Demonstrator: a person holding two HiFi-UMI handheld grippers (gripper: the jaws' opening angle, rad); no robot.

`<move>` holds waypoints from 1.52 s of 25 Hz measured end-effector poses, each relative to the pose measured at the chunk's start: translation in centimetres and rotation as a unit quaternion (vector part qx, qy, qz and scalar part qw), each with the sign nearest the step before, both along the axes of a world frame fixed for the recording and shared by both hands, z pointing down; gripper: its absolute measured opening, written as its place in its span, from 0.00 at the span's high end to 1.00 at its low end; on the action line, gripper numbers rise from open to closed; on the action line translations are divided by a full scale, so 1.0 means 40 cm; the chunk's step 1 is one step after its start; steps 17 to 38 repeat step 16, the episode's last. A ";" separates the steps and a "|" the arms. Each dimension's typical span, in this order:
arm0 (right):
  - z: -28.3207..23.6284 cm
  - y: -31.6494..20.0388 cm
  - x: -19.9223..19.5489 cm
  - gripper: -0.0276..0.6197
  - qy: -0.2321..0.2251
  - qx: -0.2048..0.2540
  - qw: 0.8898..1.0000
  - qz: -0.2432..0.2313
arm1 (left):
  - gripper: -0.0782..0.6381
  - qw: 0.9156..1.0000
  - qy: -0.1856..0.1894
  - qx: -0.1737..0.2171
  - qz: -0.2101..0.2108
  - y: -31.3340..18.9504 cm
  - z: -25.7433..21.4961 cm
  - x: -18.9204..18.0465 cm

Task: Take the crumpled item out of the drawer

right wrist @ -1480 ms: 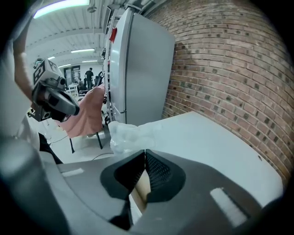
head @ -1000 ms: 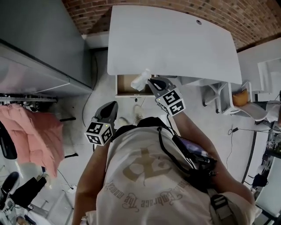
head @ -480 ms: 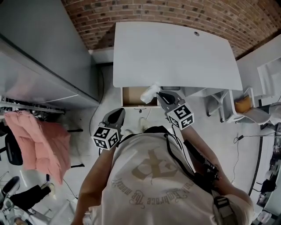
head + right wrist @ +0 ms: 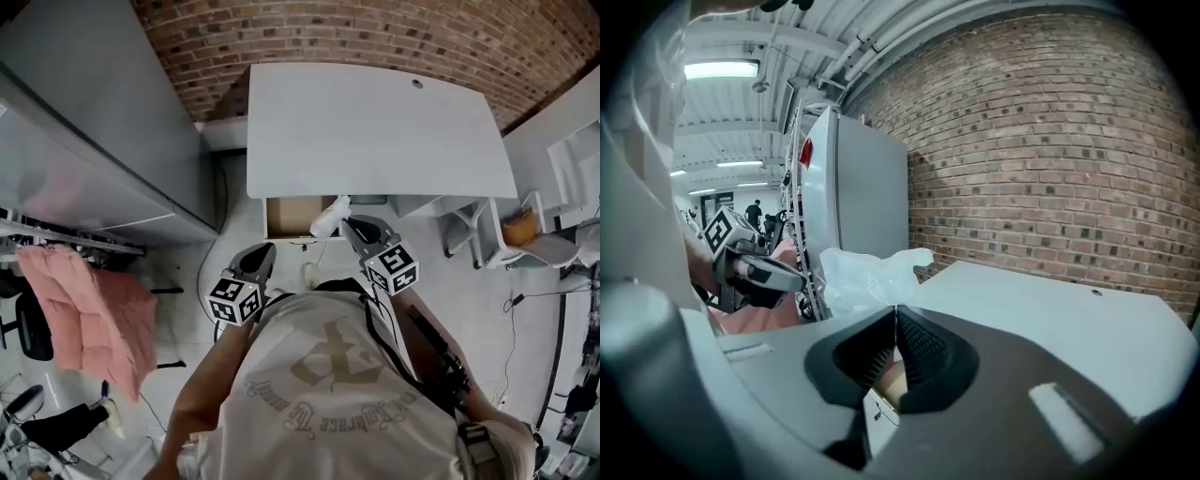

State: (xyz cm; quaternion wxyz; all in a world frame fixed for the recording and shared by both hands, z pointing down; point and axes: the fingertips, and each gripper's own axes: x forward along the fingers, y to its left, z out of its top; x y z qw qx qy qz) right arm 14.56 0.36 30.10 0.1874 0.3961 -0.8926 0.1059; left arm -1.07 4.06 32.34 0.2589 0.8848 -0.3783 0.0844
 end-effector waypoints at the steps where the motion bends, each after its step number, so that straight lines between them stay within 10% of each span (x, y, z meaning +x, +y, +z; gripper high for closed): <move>1: 0.003 0.005 -0.004 0.94 -0.002 -0.001 1.000 0.001 | 0.89 1.000 -0.002 0.001 0.004 0.002 -0.004 -0.001; 38: 0.001 0.038 -0.045 0.94 -0.009 0.000 1.000 0.013 | 0.89 0.999 -0.013 0.002 0.036 0.025 -0.010 -0.019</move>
